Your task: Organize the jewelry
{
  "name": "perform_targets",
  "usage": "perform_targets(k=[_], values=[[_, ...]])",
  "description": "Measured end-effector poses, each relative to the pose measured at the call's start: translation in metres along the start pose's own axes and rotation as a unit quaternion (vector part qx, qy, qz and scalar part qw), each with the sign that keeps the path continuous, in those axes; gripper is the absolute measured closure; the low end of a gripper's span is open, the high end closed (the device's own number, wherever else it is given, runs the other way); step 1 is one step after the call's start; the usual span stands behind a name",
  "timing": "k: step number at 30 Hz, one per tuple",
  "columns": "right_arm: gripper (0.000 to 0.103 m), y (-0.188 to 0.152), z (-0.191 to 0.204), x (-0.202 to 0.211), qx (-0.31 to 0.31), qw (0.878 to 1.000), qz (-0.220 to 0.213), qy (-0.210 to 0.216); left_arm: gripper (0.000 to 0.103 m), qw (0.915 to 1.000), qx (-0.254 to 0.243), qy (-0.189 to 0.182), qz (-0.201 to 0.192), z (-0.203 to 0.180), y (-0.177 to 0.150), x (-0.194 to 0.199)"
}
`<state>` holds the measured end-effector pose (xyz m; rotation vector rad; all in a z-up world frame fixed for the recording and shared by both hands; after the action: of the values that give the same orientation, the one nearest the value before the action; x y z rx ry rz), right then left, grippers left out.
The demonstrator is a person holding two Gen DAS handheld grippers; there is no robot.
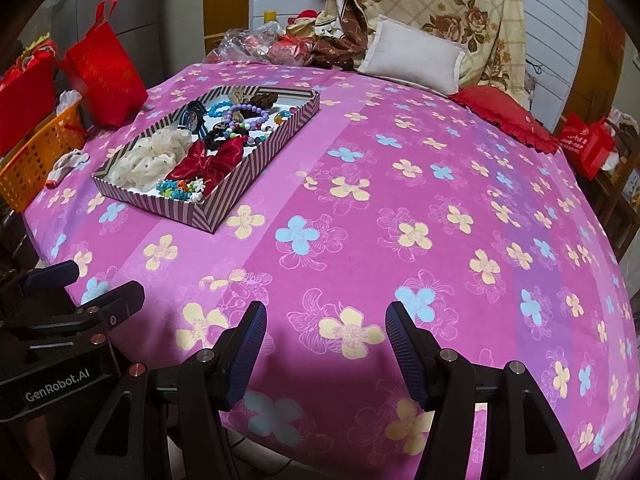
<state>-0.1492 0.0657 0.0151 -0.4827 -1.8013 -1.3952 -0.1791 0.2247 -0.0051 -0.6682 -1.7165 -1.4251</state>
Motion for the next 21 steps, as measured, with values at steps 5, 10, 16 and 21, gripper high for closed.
perform_targets(k=[5, 10, 16, 21], values=[[0.043, 0.000, 0.000, 0.000, 0.000, 1.000, 0.000, 0.000, 0.019, 1.0000, 0.000, 0.000, 0.000, -0.001, 0.000, 0.000], [0.043, 0.000, 0.002, -0.001, 0.003, 1.000, 0.001, 0.003, 0.019, 1.0000, 0.001, 0.000, 0.002, 0.000, 0.001, -0.001], [0.043, 0.001, 0.003, 0.000, 0.007, 1.000, -0.003, 0.006, 0.019, 1.0000, 0.004, 0.003, -0.003, 0.002, 0.003, 0.001], [0.043, 0.003, -0.002, 0.007, 0.000, 1.000, -0.019, 0.010, 0.019, 0.9994, 0.005, 0.017, -0.029, 0.013, 0.017, 0.014]])
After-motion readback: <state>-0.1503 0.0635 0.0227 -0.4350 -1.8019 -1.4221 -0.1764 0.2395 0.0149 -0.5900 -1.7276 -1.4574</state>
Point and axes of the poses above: each gripper's, at about its wrist camera, not at the fingertips, and x roughly against the way its jaws point, z to its left, y to its top, the point moved 5 cm from there along -x, roughly the way its jaws point, and after that the axes turned 1 degree about -y, right-handed, at the moved point
